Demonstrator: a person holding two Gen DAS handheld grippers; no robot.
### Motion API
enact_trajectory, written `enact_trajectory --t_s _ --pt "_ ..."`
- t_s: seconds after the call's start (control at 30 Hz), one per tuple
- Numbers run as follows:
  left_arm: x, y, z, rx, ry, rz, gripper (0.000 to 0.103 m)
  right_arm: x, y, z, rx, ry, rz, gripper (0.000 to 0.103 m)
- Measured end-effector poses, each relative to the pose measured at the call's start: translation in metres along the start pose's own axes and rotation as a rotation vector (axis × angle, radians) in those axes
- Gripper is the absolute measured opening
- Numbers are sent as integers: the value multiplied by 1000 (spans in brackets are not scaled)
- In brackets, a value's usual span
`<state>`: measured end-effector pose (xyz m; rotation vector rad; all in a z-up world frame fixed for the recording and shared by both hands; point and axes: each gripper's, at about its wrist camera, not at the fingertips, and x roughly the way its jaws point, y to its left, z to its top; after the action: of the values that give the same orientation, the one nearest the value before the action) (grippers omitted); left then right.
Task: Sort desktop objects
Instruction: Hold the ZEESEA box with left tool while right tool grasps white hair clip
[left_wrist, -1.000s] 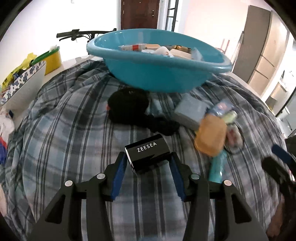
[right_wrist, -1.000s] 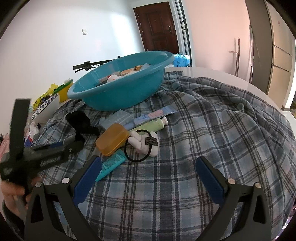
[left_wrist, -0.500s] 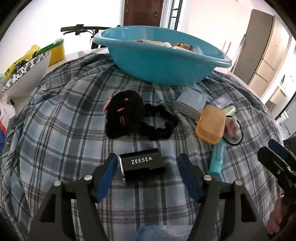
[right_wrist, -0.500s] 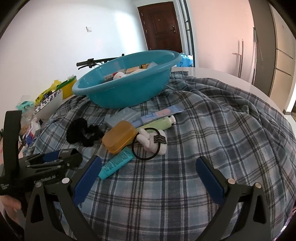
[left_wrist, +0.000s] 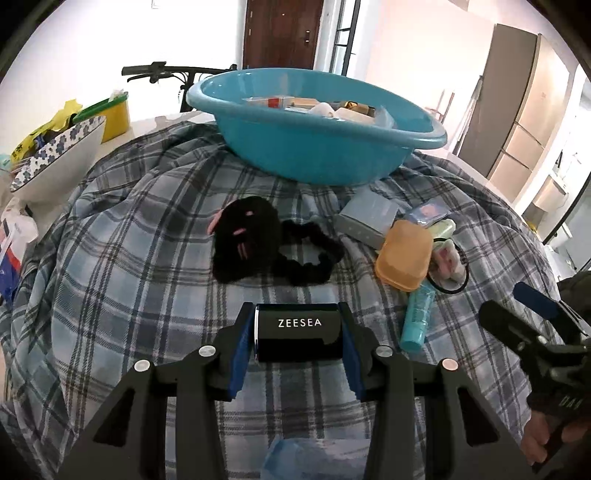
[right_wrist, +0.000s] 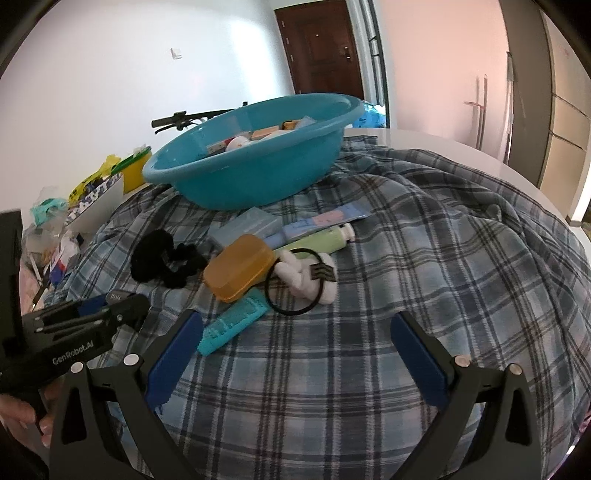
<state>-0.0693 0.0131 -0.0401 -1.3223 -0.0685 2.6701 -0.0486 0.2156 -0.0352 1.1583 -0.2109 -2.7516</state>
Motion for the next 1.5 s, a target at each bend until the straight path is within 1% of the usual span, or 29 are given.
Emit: enact_trajectory --t_s 0.1,0.13,0.17,0.23,0.3,0.33,0.4,0.43,0.53,0.63,0.73,0.77,0.8,0.83,0.87,1.03,1.17,1.27,1.4,1.5 --pt "-1 0 -2 -2 1 -4 45 7 2 -1 -6 15 0 101" --pt "-1 1 -3 -4 1 -4 45 10 2 0 -6 25 -4 98" --pt "-1 1 -4 -5 0 -2 45 15 1 1 -7 40 -13 92" --pt "-3 1 -5 2 -13 25 45 22 -4 7 2 59 -27 87" --pt "0 -1 -7 19 -18 62 45 26 -10 13 24 58 -38 86" --pt "1 -1 -7 22 -14 58 45 28 -12 16 27 56 -43 84" --pt "3 0 -7 18 -3 14 45 29 -12 22 20 50 -56 84" --pt "3 -1 -6 16 -1 4 45 30 -12 25 15 48 -62 84" --pt "1 -2 -6 18 -11 13 45 38 -11 32 6 69 -77 84" --pt "0 1 -6 9 -14 19 45 51 -14 36 26 104 -49 84" --pt "0 4 -6 4 -14 26 45 62 -15 34 23 128 -53 84" --pt "-1 5 -6 2 -15 27 45 64 -15 33 23 124 -57 81" --pt "-1 6 -6 1 -16 26 45 66 -15 32 24 119 -59 75" --pt "-1 6 -6 0 -17 25 45 67 -16 31 30 116 -59 54" --pt "-1 6 -6 1 -17 25 45 65 -18 30 33 92 -75 29" --pt "-3 6 -6 2 -19 24 45 51 -25 26 46 78 -30 25" --pt "-6 4 -6 2 -26 28 45 29 -23 17 28 72 -5 25" --pt "-9 2 -7 6 -34 35 45 15 -17 11 11 68 30 25" --pt "-13 -3 -8 25 -49 37 45 7 -14 9 2 30 9 25" --pt "-17 -4 -7 29 -64 34 45 5 -17 13 18 13 26 25"
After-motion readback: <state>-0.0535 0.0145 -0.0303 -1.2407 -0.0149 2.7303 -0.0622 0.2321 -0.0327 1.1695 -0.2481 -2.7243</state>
